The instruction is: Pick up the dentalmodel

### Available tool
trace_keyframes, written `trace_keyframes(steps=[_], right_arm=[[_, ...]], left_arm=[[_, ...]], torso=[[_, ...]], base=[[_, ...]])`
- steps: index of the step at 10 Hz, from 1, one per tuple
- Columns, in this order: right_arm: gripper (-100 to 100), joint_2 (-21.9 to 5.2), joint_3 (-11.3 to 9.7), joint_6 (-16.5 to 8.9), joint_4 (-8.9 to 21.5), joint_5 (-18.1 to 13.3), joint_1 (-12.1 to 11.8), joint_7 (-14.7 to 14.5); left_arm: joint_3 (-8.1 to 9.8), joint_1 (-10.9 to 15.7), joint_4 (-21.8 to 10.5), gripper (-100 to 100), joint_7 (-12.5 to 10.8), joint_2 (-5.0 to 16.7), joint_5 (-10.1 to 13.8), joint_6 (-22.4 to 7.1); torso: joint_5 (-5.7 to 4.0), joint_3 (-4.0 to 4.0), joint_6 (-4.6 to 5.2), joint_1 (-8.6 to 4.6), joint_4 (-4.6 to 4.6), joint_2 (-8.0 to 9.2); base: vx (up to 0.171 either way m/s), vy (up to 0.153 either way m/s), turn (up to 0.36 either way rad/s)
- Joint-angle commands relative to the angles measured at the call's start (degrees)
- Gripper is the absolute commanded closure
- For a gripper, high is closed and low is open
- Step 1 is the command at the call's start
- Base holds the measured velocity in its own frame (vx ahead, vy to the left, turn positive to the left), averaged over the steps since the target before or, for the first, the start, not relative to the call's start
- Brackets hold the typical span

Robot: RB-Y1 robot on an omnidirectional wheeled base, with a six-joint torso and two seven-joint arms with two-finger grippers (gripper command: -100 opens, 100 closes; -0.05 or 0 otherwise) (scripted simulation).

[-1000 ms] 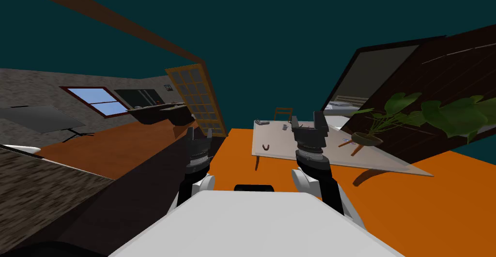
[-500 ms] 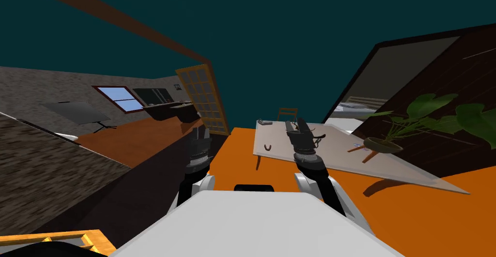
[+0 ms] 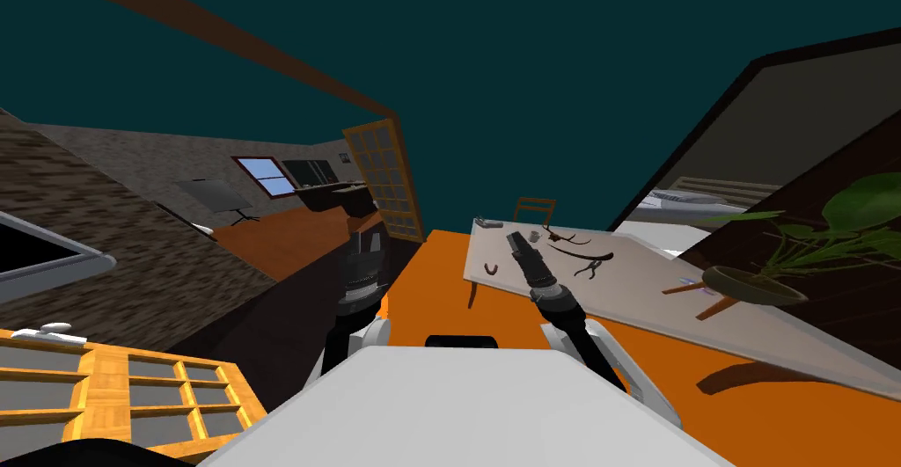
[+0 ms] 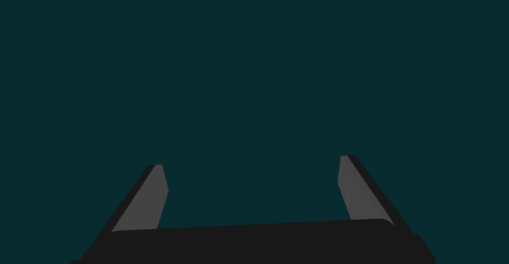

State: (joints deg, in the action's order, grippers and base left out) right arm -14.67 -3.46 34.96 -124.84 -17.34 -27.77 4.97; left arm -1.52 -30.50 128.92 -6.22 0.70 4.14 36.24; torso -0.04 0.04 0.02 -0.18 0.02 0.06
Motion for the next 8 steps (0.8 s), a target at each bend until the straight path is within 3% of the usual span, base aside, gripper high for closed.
trace_keyframes(steps=[1, 7, 8], right_arm=[[-100, -2.72, 0.0, 0.04, 2.67, -2.2, -0.04, -0.08], [-100, -10.95, -0.88, -0.12, 12.29, -11.13, 0.5, -1.0], [-100, -10.95, -0.88, -0.12, 13.11, -11.13, 0.5, -1.0]], left_arm=[[0.0, 0.0, 0.0, 0, 0.0, 0.0, 0.0, 0.0], [0.0, 0.0, 0.0, 0, 0.0, 0.0, 0.0, 0.0], [0.0, 0.0, 0.0, 0, 0.0, 0.0, 0.0, 0.0]], torso=[[0.0, 0.0, 0.0, 0.0, 0.0, 0.0], [0.0, -0.02, 0.0, 0.02, 0.0, -0.03], [0.01, -0.03, -0.03, 0.04, -0.01, -0.05]], base=[[-0.013, -0.023, 0.161], [-0.022, -0.028, 0.189], [-0.012, -0.017, 0.113]])
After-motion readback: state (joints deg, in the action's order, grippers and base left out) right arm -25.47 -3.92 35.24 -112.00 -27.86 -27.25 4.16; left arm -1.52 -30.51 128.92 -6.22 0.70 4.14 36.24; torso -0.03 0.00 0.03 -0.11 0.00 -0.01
